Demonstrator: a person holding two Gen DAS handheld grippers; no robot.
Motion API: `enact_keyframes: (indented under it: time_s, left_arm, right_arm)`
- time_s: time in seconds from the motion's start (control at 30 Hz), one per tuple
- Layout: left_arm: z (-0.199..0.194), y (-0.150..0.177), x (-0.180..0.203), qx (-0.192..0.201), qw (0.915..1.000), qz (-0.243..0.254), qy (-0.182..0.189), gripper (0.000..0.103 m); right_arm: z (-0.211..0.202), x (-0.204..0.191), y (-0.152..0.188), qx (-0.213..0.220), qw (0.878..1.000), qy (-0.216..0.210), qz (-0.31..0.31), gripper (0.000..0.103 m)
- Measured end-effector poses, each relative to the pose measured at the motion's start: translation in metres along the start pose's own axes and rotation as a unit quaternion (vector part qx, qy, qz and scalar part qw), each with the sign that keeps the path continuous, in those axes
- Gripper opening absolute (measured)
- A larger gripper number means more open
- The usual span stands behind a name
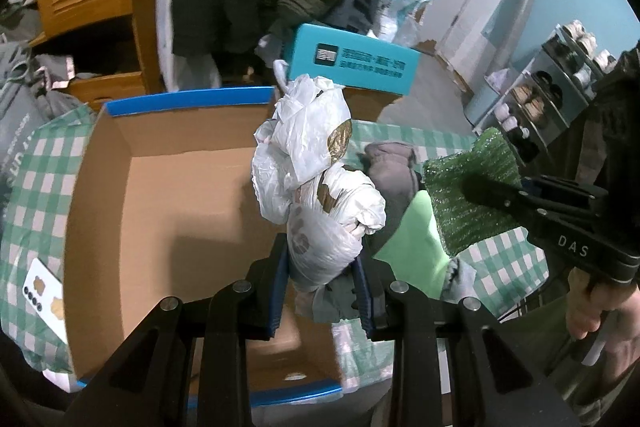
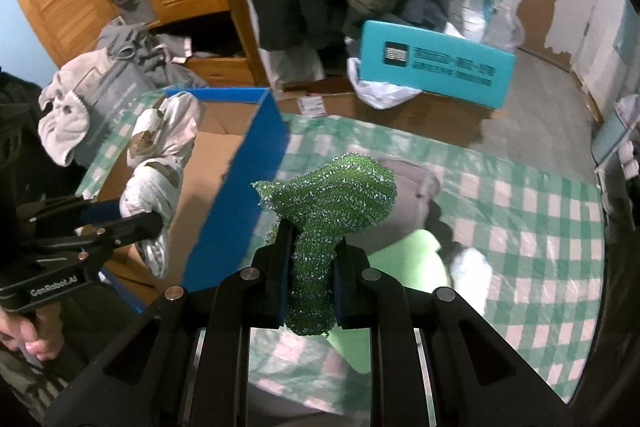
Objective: Organize soft objects
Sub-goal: 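Lift the green pad with the right gripper while the left gripper grasps the white cloth bundle, then lower the pad and cloth bundle into the cardboard box and open both grippers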
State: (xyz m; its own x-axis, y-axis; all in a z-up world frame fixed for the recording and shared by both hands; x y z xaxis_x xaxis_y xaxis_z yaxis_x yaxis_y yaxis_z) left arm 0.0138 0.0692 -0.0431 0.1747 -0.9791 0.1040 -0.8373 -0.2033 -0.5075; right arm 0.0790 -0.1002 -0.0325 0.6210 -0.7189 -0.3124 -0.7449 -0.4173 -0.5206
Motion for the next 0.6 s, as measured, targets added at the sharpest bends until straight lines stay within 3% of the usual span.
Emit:
enact_keyframes:
  time_s: [0.6]
  left_arm:
    - [0.003, 0.013, -0.079, -0.003, 0.9971, -0.060, -0.047, 0.030]
  right_arm:
    - [0.053, -0.072, -0.023, -0.036, 0.997, -0.037, -0.051, 0.015]
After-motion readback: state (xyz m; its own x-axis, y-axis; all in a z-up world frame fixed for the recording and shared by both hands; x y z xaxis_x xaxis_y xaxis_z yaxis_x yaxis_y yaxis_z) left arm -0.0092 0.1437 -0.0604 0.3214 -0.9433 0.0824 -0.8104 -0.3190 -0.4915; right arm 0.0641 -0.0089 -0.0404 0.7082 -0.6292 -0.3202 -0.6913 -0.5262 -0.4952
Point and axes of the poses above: each gripper's, at about its wrist camera, not at the fingertips, and z roughly the way its jaws point, x to its right, y to its underside, the point moved 2 cm from there along z, roughly the way its jaws point, and after that the axes turned 10 degrees about -y, right-handed, at the moved point
